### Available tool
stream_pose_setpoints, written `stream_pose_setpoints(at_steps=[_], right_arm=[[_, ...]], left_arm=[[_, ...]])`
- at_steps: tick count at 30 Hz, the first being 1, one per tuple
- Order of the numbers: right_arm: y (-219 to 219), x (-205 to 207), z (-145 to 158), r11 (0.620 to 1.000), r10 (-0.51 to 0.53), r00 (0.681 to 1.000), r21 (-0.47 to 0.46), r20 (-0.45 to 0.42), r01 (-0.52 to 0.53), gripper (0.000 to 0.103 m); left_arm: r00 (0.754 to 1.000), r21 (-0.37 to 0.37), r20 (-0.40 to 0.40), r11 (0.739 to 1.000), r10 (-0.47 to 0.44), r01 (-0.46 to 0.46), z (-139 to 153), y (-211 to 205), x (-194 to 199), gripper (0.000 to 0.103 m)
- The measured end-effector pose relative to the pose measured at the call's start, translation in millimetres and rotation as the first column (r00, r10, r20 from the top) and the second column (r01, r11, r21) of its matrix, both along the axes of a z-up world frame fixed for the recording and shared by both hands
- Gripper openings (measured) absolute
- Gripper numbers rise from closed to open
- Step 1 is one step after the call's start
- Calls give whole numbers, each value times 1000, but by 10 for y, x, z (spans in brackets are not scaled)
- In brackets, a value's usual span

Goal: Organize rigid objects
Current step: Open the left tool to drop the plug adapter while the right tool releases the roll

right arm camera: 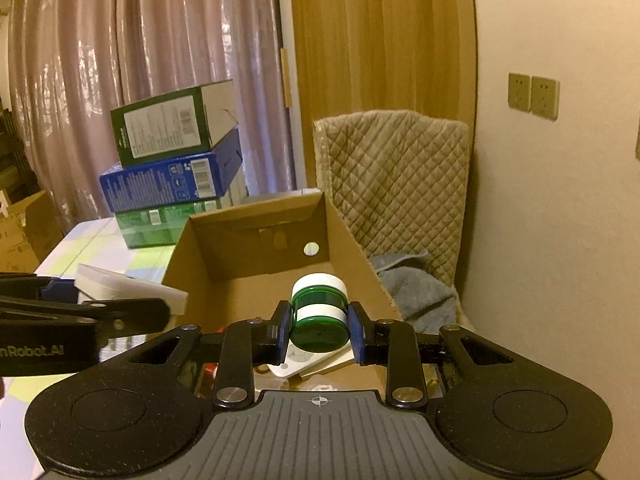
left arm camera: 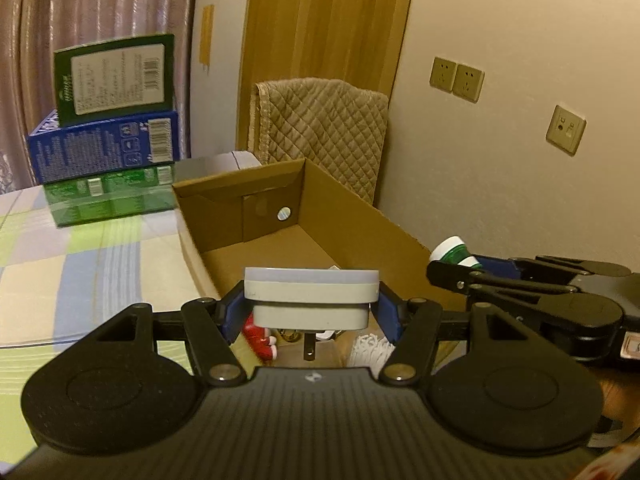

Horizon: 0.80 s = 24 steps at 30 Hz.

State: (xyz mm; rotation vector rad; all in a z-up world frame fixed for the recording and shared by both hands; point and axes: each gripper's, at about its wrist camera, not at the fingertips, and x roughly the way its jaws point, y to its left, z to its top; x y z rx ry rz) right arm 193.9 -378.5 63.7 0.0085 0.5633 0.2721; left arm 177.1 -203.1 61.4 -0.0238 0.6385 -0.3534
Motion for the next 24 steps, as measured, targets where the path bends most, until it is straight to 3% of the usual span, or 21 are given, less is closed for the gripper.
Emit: stream_pose_setpoints(at_steps=[13,22,24], right_arm=[[-41,263,-215,1000,-3,997,17,-74,4,27],[-62,276,-244,1000,-11,996,23,-86,13,27],[-63,273,-237,1000,-14,996,24,-85,16,27]], left_arm=[[998,26,-57,999,-22,24,-237,-106,315,60],[998,23,-62,1000,-11,13,-301,-89,363,60],[999,23,-52,1000,-4,5,-296,-70,360,64]])
